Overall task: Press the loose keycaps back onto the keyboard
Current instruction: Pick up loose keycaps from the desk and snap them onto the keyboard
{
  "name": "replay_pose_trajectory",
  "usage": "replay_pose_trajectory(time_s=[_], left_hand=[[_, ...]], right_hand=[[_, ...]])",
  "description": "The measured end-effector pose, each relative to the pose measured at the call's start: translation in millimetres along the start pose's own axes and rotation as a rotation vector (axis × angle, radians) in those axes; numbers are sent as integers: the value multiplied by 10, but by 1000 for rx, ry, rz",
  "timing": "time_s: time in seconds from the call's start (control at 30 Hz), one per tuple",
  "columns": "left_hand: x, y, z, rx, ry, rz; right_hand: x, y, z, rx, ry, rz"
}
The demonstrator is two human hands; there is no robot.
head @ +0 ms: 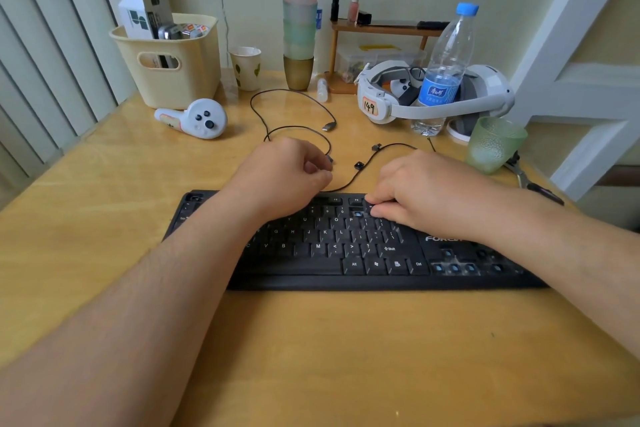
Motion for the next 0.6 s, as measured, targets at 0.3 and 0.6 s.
replay_pose_trajectory(time_s=[0.3, 0.6], left_hand=[[13, -88, -38, 47, 1, 19], [113, -137, -61, 86, 25, 70]], right_hand=[[-43, -72, -8, 54, -14, 130], [-91, -30, 74, 118, 100, 207]])
Point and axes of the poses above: each hand's wrist, its own z-axis towards the middle knuckle, its own x-axis out of the palm, y = z × x, the point moved 1 cm from there along z, towards the middle knuckle, and after that the axes turned 1 degree about -y, right-handed, at the moved point
